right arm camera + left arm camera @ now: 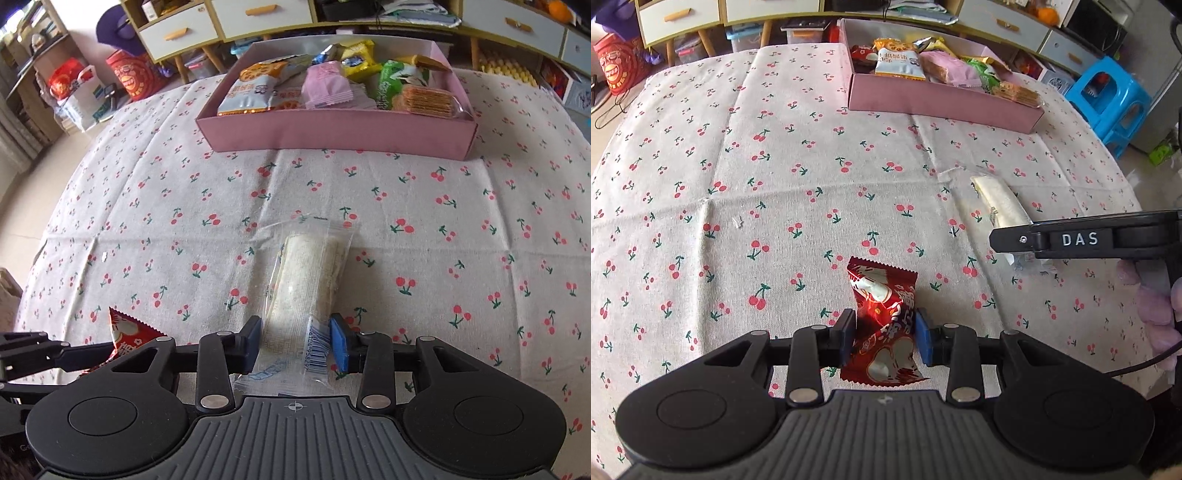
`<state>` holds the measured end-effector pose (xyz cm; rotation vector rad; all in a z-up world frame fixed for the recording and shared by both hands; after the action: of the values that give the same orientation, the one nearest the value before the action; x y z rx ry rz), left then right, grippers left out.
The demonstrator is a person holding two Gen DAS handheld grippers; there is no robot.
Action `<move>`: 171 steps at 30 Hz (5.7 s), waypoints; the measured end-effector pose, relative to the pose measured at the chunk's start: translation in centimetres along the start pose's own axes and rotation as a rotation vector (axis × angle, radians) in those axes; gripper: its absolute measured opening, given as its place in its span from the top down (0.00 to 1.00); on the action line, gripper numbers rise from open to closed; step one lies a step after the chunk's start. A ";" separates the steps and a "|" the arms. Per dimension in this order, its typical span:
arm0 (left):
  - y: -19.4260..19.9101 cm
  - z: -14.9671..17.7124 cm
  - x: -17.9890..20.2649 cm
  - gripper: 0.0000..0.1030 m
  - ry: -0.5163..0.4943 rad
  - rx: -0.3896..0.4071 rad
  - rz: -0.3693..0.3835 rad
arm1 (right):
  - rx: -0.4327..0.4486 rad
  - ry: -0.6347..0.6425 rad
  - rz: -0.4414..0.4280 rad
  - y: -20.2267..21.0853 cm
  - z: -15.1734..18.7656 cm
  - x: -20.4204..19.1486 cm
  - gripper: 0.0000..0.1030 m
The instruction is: Organize snacks
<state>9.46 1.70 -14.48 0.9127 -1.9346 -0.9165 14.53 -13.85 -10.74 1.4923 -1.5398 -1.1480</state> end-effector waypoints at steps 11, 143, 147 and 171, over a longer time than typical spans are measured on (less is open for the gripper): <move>1.1 -2.1 0.6 0.69 0.026 0.066 0.022 | -0.015 -0.214 -0.128 2.2 -1.7 3.4 0.63; 2.6 -6.0 4.5 0.00 0.050 0.248 -0.281 | 0.180 -0.074 0.125 6.6 -1.6 6.1 0.12; 2.7 -6.1 4.5 0.00 0.048 0.251 -0.282 | 0.176 -0.074 0.124 6.5 -1.5 6.1 0.12; 2.8 -6.2 4.7 0.00 0.047 0.259 -0.275 | 0.168 -0.081 0.122 6.4 -1.5 6.1 0.12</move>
<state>12.11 -2.58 -7.91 1.3662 -1.9469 -0.7987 12.89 -20.39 -4.88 1.4523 -1.7947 -1.0413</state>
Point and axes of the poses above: each gripper's, at about its wrist camera, not at the fingertips, and y roughly against the way its jaws point, x to its right, z to its underside, the point moved 10 cm from there along -y, roughly the way its jaws point, and after that the axes turned 11 degrees about z, right-handed, at the moved point
